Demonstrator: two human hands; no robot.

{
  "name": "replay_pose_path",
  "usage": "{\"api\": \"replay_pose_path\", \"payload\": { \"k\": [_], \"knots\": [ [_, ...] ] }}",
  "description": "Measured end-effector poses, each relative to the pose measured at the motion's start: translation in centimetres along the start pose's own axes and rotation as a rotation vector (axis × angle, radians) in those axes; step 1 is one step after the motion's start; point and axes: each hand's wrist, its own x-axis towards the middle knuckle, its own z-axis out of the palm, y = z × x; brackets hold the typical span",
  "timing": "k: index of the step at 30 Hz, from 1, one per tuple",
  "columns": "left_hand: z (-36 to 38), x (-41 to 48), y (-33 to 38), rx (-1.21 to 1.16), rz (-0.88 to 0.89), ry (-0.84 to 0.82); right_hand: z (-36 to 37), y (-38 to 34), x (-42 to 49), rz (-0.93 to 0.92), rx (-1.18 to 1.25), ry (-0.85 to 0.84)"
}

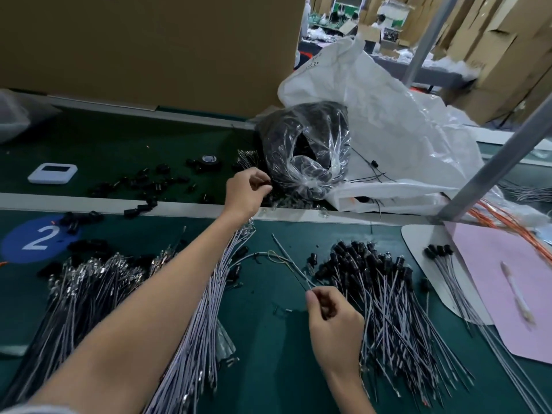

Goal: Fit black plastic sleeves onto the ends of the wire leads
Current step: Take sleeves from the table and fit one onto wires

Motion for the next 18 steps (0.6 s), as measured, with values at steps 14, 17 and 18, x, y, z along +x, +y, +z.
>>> {"api": "replay_pose_path", "payload": {
  "k": [14,17,18],
  "knots": [
    [-6.0,-19.7,3.5,-0.718,-0.117,-0.022,-2.7,-6.9,-1.6,-0.118,0.33,-0.048],
    [-6.2,-21.2,4.0,-0.883,-0.158,0.004,-2.9,-7.7,-2.7,-0.125,0.377,-0.049],
    [-6.3,-21.5,4.1,-0.952,-0.173,0.005,-2.8,-7.9,-3.0,-0.12,0.389,-0.051]
  ]
}}
